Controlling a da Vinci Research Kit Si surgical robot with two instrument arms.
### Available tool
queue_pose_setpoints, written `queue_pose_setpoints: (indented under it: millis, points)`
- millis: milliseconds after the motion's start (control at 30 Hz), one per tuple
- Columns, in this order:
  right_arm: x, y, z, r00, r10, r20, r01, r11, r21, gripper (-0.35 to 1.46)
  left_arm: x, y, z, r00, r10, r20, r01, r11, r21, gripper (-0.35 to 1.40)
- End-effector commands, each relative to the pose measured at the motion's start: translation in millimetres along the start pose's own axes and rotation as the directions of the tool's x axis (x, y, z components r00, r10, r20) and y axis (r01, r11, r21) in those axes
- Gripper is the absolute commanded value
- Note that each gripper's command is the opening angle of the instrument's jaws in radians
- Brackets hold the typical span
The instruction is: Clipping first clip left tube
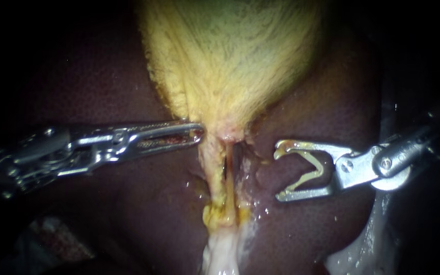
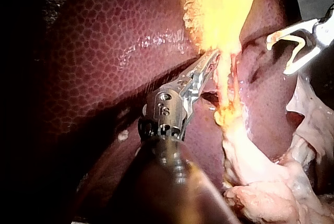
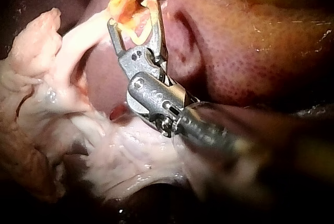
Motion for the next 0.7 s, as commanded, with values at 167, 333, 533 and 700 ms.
queue_pose_setpoints:
  millis: [167, 333, 533, 700]
  points:
    - [0.1, -0.2, 0.4, 1.000, -0.001, 0.000, 0.001, 1.000, 0.001, 0.60, 0.0, 0.0, -0.7, 1.0000, 0.000, -0.002, 0.000, 1.000, 0.002, -0.35]
    - [0.4, -1.0, 2.4, 1.000, 0.012, -0.008, -0.011, 1.000, 0.021, 0.60, -0.4, 0.6, -2.5, 1.0000, 0.000, -0.005, 0.000, 1.000, 0.005, -0.35]
    - [0.5, -2.6, 6.5, 0.998, 0.056, -0.017, -0.055, 0.997, 0.053, 0.60, -1.1, 1.5, -5.1, 1.0000, -0.002, 0.000, 0.002, 1.000, -0.010, -0.35]
    - [0.3, -3.6, 10.2, 0.996, 0.091, -0.017, -0.089, 0.994, 0.069, 0.60, -1.2, 1.5, -5.8, 1.0000, -0.003, 0.001, 0.003, 1.000, -0.013, -0.35]
